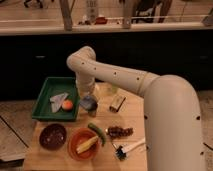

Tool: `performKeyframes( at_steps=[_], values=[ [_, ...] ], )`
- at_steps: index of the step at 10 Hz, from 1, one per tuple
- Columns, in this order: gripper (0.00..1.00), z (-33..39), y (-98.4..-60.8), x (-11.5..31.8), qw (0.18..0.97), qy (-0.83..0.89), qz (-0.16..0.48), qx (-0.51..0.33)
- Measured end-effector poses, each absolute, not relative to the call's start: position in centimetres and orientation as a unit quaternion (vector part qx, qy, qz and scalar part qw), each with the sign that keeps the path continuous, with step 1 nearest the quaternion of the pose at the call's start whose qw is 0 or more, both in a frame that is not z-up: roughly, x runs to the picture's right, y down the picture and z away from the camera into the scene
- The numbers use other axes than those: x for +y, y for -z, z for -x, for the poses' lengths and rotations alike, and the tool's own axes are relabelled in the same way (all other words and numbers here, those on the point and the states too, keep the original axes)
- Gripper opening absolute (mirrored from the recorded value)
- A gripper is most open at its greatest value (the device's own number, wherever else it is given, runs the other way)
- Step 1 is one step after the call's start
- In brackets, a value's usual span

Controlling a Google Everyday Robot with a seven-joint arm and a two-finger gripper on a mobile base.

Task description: Place sponge in metal cup

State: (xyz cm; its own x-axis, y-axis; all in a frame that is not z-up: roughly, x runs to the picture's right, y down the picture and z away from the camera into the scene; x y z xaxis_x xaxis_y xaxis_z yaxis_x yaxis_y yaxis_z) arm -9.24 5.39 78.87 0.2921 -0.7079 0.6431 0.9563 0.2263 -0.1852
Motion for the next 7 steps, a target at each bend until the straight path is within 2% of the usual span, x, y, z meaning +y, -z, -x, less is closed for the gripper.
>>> performKeyframes(
  at_steps=[7],
  values=[
    [0.01, 10.0, -81.3, 5.9, 0.752, 0.547, 0.3, -0.212]
  ],
)
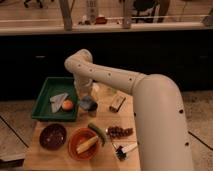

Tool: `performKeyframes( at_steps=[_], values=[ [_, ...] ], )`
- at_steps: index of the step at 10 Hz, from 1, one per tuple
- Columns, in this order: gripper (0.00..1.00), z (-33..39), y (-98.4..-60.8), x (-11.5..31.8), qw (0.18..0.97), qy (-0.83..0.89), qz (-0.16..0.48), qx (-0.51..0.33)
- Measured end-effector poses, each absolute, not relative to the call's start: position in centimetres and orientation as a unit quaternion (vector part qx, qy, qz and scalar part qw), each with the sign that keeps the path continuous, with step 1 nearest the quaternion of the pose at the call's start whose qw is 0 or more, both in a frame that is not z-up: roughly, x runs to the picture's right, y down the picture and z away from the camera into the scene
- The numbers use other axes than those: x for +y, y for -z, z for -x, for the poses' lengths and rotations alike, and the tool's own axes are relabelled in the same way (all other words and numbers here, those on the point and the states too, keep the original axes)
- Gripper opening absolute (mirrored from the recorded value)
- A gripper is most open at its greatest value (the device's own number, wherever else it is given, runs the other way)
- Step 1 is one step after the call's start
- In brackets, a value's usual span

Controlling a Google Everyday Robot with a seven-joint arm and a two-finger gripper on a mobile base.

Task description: Place sponge in metal cup

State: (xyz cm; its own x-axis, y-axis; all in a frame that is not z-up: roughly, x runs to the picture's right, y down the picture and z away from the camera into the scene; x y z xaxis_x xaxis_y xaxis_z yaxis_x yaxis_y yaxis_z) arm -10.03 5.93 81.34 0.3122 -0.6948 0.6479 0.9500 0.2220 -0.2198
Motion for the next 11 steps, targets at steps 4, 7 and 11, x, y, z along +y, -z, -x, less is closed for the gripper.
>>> performKeyframes(
  at_steps=[4, 7, 11],
  values=[
    [0.04, 9.4, -81.8, 6.0, 0.754, 0.539, 0.309, -0.213],
    [0.35, 8.9, -81.9, 6.0, 0.751, 0.536, 0.318, -0.217],
    [0.74, 8.8, -81.8, 6.0, 0.75, 0.535, 0.322, -0.219]
  ],
)
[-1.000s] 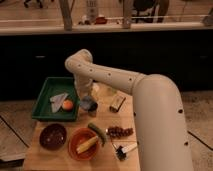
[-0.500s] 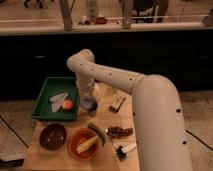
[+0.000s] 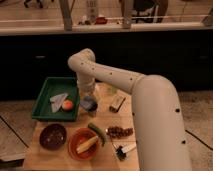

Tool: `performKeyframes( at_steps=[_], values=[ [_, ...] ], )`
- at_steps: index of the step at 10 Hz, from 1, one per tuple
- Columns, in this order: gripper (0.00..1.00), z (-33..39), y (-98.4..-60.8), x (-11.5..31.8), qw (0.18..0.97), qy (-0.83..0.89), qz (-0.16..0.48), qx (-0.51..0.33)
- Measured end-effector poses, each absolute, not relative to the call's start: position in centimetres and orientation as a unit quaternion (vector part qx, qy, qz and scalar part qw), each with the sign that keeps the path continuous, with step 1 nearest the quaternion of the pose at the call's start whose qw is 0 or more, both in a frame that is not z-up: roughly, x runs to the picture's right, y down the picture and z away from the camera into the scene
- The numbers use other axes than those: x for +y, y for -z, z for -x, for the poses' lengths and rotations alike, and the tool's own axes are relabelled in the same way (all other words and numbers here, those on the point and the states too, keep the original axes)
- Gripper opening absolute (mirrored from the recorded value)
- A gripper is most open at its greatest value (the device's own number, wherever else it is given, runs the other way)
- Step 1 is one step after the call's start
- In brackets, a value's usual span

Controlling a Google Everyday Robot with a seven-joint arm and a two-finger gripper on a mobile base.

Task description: Place sponge in metal cup

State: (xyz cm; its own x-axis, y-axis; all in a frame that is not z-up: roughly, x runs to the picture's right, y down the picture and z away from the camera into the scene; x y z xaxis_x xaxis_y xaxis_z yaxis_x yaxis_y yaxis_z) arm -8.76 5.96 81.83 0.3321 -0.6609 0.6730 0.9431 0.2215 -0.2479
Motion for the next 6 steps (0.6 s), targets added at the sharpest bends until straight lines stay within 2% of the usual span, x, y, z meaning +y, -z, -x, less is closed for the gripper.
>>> performKeyframes(
  at_steps=[1, 6],
  values=[
    [0.79, 8.71, -81.82, 5.96, 0.75, 0.534, 0.322, -0.219],
    [0.8, 8.38, -81.68, 5.82, 0.75, 0.533, 0.324, -0.22]
  ],
)
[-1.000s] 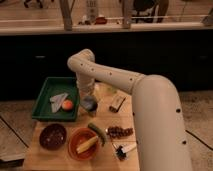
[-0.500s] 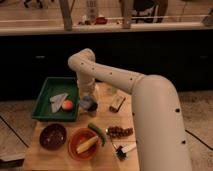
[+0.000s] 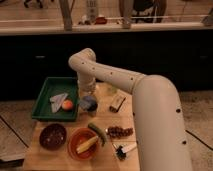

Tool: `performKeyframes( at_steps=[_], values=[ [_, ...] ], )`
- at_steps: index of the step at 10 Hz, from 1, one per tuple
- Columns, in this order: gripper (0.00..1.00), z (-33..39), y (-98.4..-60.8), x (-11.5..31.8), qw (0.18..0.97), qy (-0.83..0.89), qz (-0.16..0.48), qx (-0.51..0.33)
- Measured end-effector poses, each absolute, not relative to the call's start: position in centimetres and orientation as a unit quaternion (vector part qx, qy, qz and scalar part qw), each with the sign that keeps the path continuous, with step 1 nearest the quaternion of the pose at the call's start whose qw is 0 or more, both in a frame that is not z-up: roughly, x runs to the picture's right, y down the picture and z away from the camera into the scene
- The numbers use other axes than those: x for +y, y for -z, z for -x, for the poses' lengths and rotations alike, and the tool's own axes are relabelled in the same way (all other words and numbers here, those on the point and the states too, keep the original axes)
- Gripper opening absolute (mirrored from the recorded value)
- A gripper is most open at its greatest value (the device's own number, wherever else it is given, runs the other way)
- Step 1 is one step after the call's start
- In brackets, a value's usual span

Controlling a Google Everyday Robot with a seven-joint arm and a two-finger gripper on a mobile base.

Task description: Place sponge in metal cup

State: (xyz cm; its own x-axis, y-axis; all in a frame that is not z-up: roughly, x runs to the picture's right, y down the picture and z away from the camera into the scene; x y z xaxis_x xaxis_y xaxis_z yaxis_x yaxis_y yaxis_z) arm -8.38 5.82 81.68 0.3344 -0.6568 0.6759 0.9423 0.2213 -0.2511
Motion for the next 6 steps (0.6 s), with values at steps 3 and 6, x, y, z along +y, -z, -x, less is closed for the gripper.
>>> performKeyframes(
  at_steps=[3, 6],
  values=[
    [0.8, 8.11, -81.7, 5.8, 0.746, 0.535, 0.328, -0.221],
    [0.8, 8.22, -81.65, 5.8, 0.744, 0.537, 0.33, -0.222]
  ],
)
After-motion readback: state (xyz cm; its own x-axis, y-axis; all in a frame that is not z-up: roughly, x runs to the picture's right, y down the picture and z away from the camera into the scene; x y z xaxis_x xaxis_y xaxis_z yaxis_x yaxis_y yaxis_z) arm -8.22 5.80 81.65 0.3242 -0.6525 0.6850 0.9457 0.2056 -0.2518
